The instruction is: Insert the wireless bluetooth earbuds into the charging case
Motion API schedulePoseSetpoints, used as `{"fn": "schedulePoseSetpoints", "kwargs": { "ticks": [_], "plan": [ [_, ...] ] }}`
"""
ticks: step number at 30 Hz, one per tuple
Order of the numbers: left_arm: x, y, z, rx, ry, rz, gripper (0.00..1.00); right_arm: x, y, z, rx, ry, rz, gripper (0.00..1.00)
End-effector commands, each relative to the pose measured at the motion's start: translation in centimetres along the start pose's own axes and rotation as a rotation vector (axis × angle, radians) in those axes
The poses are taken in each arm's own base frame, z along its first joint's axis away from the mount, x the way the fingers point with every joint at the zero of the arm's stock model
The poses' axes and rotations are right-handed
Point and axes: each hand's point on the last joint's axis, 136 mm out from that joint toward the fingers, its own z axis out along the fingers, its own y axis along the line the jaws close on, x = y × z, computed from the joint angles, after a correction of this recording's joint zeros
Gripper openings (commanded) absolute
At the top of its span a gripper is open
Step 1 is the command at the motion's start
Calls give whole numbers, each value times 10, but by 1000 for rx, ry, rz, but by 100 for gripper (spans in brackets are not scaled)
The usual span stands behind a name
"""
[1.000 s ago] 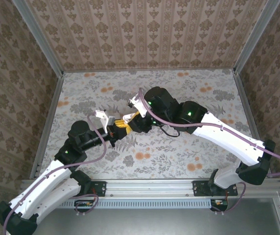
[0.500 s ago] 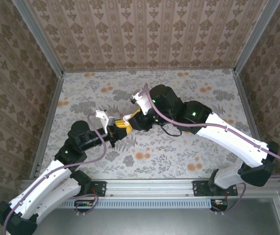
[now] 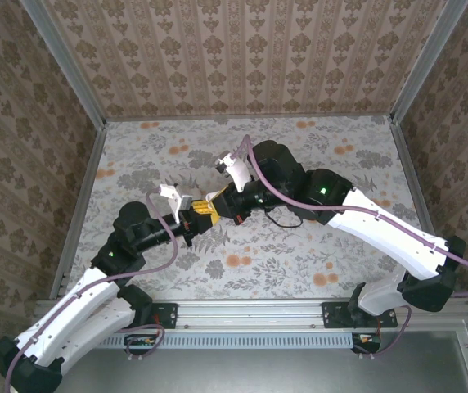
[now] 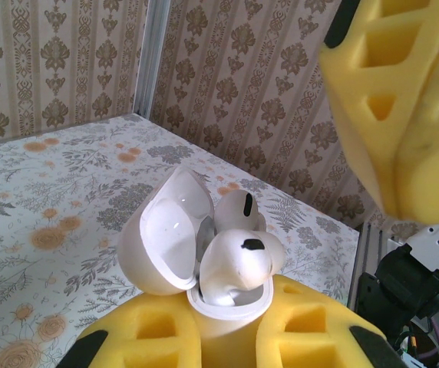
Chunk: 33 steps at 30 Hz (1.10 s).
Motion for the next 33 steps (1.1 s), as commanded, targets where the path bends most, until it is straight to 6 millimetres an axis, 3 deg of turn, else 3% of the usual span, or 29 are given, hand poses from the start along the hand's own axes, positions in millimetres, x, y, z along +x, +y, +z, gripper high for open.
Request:
{"fn": "schedulePoseSetpoints", "kwargs": {
  "ticks": [1, 13, 19, 26, 33],
  "plan": [
    [-20, -10, -3, 34, -60, 23, 0, 9, -2, 8, -14, 37, 25, 8],
    [-22, -12, -5, 38, -66, 26, 0, 23, -25, 19, 76, 114, 26, 7],
    [-22, -12, -5, 36, -66, 27, 0, 20, -37, 14, 121, 106, 32, 6],
    [-22, -12, -5, 34, -66, 27, 0, 18, -42, 12, 129, 102, 40, 6],
    [-21, -11, -5, 31, -62, 30, 0, 15, -33, 7, 90, 95, 29, 5]
  ]
}}
